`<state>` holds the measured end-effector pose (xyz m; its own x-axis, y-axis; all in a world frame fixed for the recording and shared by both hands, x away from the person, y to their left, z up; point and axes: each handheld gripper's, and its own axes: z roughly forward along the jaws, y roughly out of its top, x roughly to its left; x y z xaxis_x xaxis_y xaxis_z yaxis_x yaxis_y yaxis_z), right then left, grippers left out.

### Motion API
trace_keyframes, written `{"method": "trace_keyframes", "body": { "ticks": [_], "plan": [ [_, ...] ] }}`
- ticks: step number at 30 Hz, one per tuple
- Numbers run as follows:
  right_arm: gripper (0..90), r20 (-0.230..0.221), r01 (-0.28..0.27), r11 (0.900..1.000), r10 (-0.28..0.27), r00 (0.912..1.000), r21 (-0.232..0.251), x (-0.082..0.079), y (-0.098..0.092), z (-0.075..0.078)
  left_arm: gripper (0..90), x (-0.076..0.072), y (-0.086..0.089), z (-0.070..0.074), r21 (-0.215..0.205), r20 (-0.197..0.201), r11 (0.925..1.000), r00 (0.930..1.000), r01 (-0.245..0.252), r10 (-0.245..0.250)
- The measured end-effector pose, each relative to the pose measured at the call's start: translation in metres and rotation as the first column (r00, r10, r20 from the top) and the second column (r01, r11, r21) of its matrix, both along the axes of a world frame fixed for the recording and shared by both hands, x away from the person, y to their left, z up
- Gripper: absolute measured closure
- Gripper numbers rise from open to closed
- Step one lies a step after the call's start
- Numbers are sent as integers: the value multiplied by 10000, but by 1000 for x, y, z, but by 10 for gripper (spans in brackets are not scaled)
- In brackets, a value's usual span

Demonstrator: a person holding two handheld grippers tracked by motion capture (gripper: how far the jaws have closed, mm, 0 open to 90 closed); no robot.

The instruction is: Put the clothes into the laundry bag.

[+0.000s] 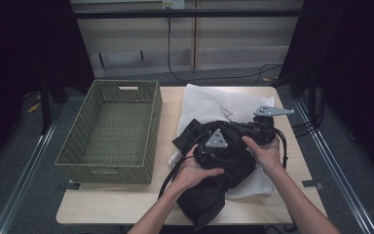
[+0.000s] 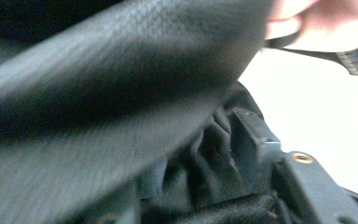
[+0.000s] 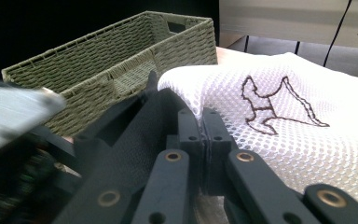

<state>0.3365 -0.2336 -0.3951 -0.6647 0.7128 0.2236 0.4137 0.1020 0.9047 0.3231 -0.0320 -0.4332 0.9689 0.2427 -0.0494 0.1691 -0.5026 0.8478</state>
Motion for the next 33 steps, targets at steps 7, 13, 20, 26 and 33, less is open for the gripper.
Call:
{"method": "trace_keyframes", "body": {
  "ticks": [7,13,20,26,33],
  "plan": [
    [888,-28,88,10000,-87,10000,26,1,-3,-1,390,-12,48,33,-1138,229,9933,9994,-218,245],
    [888,-39,84,10000,-84,10000,18,1,-4,-1,195,10,83,27,-1695,147,9679,9815,-1856,1908],
    [888,-31,41,10000,-41,10000,61,1,-2,-1,55,33,78,-9,-788,-172,9538,9570,-2899,2894],
    [887,-73,-32,10000,32,10000,-27,0,2,-2,585,38,72,-18,-157,-986,9737,9694,-2273,2247],
    [887,-65,-99,9999,98,9999,-58,0,6,-3,891,32,63,-5,-417,-932,9802,9776,-1934,1889]
  ]
}}
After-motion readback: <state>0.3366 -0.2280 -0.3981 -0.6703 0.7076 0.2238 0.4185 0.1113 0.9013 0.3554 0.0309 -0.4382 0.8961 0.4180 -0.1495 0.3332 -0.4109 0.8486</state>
